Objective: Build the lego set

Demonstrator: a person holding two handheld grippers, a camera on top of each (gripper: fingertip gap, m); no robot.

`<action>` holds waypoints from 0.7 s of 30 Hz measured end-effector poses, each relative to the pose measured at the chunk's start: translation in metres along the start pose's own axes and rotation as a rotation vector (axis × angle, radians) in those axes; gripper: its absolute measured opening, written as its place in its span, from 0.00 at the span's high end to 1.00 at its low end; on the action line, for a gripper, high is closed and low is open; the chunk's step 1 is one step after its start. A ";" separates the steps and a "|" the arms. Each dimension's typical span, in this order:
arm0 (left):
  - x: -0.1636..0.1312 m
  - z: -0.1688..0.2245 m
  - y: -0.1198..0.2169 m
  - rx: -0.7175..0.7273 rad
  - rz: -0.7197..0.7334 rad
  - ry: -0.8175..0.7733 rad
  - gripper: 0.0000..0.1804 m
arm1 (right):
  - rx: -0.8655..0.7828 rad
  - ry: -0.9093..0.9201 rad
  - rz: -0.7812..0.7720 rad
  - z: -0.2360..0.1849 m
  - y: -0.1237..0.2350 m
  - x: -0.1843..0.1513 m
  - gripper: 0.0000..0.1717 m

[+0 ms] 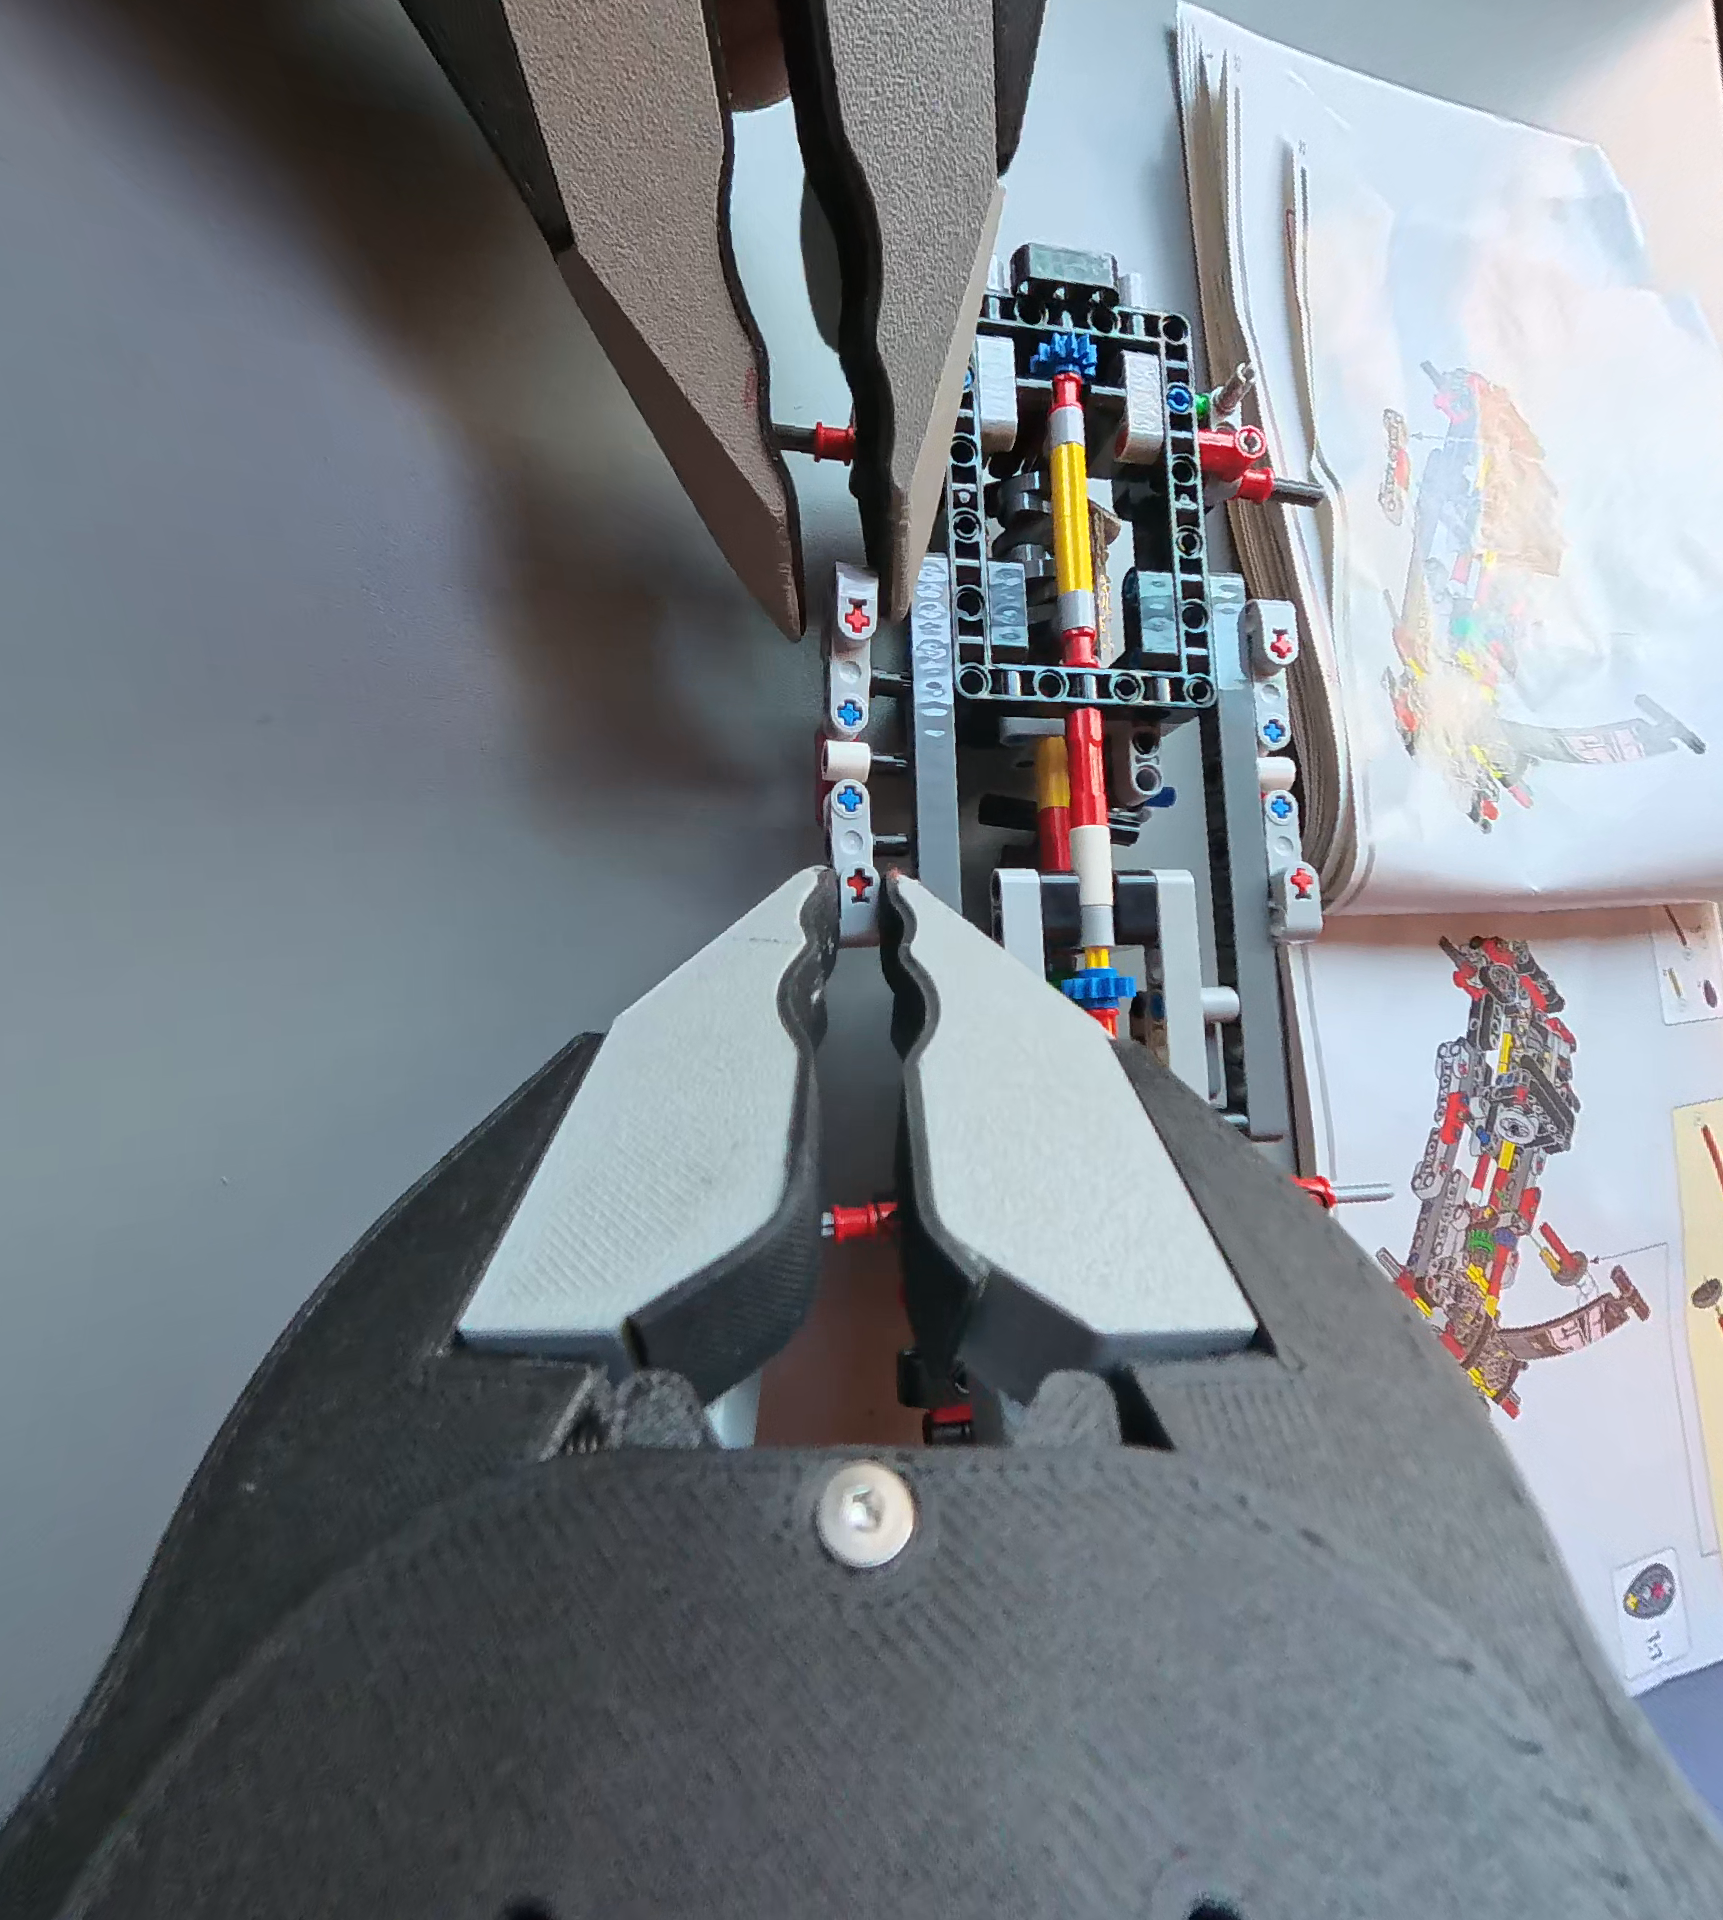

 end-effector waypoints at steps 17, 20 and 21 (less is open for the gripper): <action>0.000 -0.006 0.001 0.005 0.014 0.031 0.96 | -0.033 0.016 0.008 0.003 0.000 0.001 0.97; 0.001 -0.006 0.001 0.008 0.026 0.022 0.96 | -0.031 0.016 0.037 0.003 0.003 0.003 0.96; 0.001 -0.006 0.002 0.006 0.031 0.023 0.96 | -0.029 0.010 0.048 0.003 0.005 0.004 0.94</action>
Point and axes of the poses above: each gripper's, where its closed fingertips meet, y back along the fingers, x out of its top, z = x × y across the jaws, the point moved 3 cm from there along y, back along the fingers, and after that the axes turned 6 degrees about -z, right-handed, at the moved point
